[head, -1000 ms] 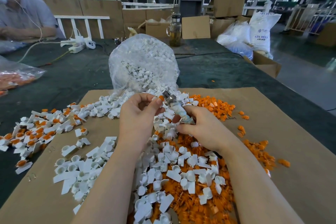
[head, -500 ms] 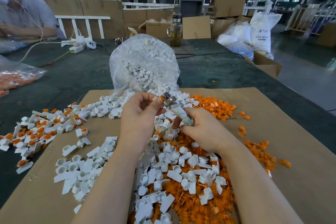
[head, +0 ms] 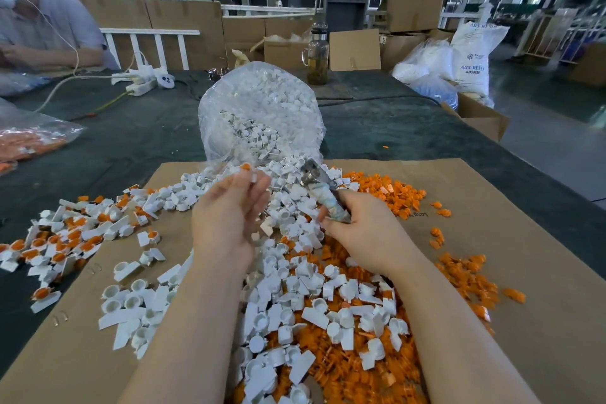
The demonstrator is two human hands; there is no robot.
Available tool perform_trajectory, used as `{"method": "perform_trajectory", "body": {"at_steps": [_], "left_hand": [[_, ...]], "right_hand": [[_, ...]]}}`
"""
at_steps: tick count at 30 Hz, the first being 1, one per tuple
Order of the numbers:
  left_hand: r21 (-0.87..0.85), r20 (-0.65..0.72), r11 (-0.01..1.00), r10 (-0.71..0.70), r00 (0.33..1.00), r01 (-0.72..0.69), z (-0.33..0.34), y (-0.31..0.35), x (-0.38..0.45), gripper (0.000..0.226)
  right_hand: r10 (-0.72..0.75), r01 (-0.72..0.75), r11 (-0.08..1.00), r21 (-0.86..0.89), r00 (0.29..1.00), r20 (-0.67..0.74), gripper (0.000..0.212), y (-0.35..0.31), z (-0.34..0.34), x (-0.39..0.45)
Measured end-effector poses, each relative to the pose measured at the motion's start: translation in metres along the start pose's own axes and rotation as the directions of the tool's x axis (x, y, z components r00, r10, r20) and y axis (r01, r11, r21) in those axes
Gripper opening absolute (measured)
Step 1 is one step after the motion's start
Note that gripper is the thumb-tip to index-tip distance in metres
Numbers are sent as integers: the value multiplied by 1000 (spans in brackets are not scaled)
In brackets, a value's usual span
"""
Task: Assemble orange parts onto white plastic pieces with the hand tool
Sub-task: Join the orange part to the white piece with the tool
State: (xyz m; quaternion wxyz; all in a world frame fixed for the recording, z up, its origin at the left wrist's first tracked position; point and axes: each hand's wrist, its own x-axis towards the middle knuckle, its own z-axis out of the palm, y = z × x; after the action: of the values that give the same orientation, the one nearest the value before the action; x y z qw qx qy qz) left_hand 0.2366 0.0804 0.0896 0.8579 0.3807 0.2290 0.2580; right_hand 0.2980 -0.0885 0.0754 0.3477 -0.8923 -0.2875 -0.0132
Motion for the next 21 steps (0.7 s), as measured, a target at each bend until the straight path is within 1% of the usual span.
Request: {"method": "perform_trajectory", "body": {"at_steps": [1,3,5,7,10,13,14,15,16,17,18,20,21], "left_hand": [[-117,-71,993,-36,997,27,-4,4,4,16],[-300,-185,953,-89,979,30,-12,11,11,21],[-408,-246,913,-111,963,1,-19,16,17,24],[-465,-277,884,-104,955,-38,-25,20,21,27],[-522,-280,848,-68,958,-93,-32,25,24,30],[-533,-254,839,-35,967,-110,-35,26,23,21],[-503,-242,858,-25,970,-103,-33,26,22,15],[-432,-228,897,-15,974,-88,-31,25,21,11],[-314,-207,947,-4,978,-62,-28,24,20,9],[-160,-181,986,4,983,-33,-25,22,19,8],[-2,-152,1000,8,988,-9,-22,20,18,7],[262,-95,965,14,995,11,-18,15,16,5],[385,-74,923,29,997,1,-16,12,14,5]], "right_hand": [[10,-10,1000,-11,1000,-26,11,1,-1,0],[28,-31,999,-36,997,-78,11,3,-2,1],[52,-59,996,-61,992,-119,16,6,-2,1],[65,-81,991,-106,988,-142,24,7,-2,2],[75,-98,983,-154,987,-144,28,8,-2,2],[69,-86,984,-154,991,-113,28,10,-3,3],[68,-81,984,-158,994,-86,28,10,-4,3],[66,-73,982,-172,997,-48,28,10,-4,3],[63,-62,979,-194,998,0,28,10,-4,3],[62,-50,974,-219,997,51,27,10,-4,2],[64,-39,968,-248,994,93,25,10,-3,2],[71,-25,946,-323,989,130,26,9,0,1],[79,-26,933,-360,988,133,28,9,2,0]]}}
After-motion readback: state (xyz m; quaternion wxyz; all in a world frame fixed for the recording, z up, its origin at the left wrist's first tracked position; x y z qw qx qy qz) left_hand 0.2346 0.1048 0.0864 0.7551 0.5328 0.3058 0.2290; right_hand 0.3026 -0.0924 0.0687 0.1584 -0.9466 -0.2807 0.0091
